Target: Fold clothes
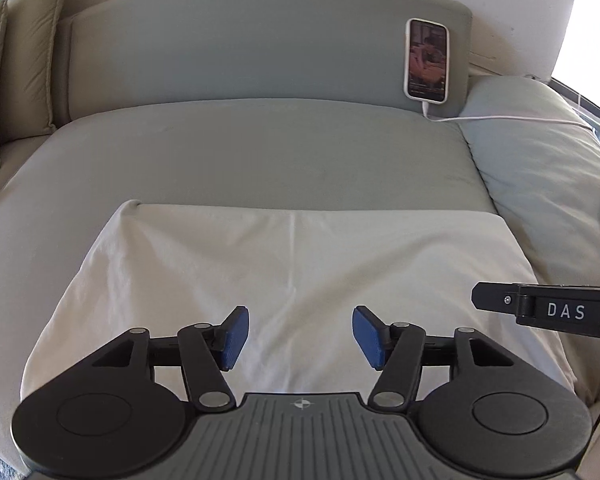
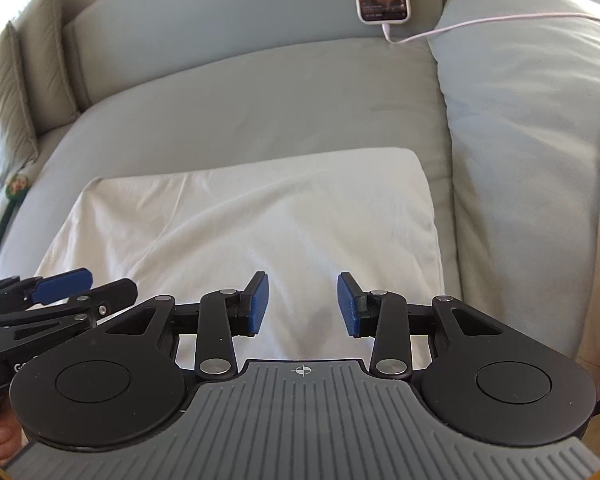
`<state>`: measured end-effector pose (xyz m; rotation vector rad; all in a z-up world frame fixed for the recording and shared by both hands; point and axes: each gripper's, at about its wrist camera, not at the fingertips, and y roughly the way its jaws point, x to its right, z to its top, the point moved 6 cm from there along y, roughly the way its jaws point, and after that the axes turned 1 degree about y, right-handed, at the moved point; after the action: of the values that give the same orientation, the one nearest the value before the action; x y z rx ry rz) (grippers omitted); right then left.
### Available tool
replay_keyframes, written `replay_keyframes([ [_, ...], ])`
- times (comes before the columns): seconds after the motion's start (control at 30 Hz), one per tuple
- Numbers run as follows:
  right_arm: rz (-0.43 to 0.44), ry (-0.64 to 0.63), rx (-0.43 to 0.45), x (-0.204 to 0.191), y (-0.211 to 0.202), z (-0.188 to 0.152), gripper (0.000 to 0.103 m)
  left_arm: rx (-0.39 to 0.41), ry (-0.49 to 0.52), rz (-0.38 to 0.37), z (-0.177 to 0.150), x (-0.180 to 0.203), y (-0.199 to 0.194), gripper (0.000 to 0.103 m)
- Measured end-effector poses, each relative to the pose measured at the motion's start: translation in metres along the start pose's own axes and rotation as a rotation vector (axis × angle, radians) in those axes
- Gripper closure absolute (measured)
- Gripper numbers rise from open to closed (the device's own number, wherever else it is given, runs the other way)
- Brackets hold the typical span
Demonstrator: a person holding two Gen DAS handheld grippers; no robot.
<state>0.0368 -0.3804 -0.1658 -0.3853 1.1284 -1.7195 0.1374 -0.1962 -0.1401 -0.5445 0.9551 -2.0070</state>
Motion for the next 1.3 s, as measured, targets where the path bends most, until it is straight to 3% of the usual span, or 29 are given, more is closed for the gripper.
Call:
replay_keyframes([
  [0.13, 0.018, 0.032, 0.062, -0.001, 0.014, 0.014, 0.063, -0.028, -0.034, -0.005, 0.005, -0.003, 0.018, 0.049],
  [0.23, 0.046, 0.046, 0.083, -0.005, 0.024, 0.026, 0.062, -0.172, 0.082, -0.050, -0.013, 0.012, 0.034, 0.059],
  [0.37, 0.045, -0.009, 0.051, -0.019, 0.042, 0.040, 0.062, -0.184, 0.238, -0.077, -0.035, 0.031, 0.013, 0.064],
  [0.43, 0.033, -0.049, 0.041, -0.027, 0.051, 0.046, 0.062, -0.201, 0.247, -0.110, -0.045, 0.034, 0.001, 0.064],
  [0.57, -0.012, -0.148, -0.053, -0.035, 0.075, 0.037, 0.060, -0.201, 0.214, -0.096, -0.056, 0.026, -0.023, 0.063],
  [0.63, -0.080, -0.242, -0.059, -0.036, 0.065, 0.022, 0.060, -0.177, 0.168, -0.097, -0.059, 0.018, -0.036, 0.062],
  [0.77, -0.084, -0.287, -0.125, -0.017, 0.021, -0.025, 0.054, -0.117, 0.114, -0.095, -0.059, 0.014, -0.048, 0.057],
  [0.93, -0.122, -0.202, -0.177, 0.027, -0.029, -0.073, 0.053, -0.057, 0.125, -0.129, -0.060, 0.035, -0.037, 0.055],
  [0.97, -0.125, -0.172, -0.189, 0.034, -0.036, -0.075, 0.053, -0.065, 0.147, -0.142, -0.064, 0.042, -0.032, 0.056],
  [1.03, -0.124, -0.126, -0.187, 0.038, -0.047, -0.076, 0.053, -0.156, 0.213, -0.158, -0.081, 0.056, -0.018, 0.057],
  [1.13, -0.067, -0.108, -0.097, 0.025, -0.059, -0.063, 0.053, -0.192, 0.276, -0.137, -0.092, 0.061, -0.032, 0.057],
  [1.3, 0.001, -0.120, -0.052, -0.010, -0.041, -0.047, 0.053, -0.233, 0.236, -0.098, -0.106, 0.044, -0.056, 0.062],
])
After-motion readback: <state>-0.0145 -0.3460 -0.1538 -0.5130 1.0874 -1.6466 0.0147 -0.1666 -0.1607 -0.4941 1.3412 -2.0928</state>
